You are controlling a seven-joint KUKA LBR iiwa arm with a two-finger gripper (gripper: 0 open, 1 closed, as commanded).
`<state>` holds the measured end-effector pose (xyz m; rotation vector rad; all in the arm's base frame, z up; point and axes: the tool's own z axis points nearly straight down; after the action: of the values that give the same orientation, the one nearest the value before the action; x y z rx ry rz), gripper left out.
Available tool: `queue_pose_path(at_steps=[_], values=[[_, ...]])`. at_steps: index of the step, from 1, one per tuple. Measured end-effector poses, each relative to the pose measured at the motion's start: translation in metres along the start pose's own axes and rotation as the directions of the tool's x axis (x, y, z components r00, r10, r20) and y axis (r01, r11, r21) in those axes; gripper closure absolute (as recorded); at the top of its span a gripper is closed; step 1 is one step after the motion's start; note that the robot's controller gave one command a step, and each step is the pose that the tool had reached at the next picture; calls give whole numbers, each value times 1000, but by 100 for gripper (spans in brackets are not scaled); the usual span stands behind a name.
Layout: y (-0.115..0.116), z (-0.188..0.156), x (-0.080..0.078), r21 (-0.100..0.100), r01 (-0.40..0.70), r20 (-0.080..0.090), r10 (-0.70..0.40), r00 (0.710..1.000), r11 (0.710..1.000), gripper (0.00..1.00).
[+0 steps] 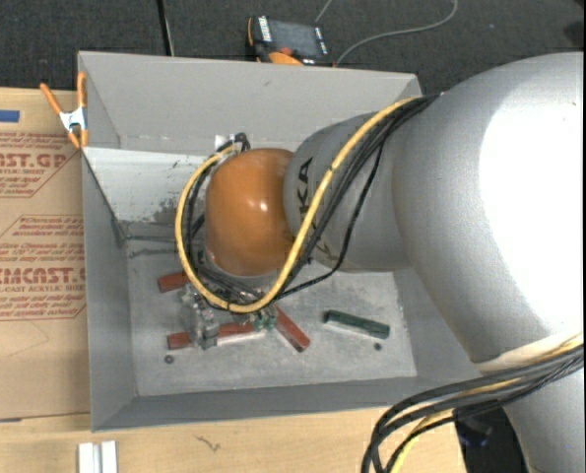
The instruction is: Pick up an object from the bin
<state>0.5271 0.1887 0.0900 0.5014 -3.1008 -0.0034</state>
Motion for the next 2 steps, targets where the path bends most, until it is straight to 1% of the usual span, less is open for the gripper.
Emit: queue_pose_path(at_steps=[1,2], values=[[0,0,0,0,0,0,0,1000,1000,0],[0,0,0,0,0,0,0,1000,1000,100]])
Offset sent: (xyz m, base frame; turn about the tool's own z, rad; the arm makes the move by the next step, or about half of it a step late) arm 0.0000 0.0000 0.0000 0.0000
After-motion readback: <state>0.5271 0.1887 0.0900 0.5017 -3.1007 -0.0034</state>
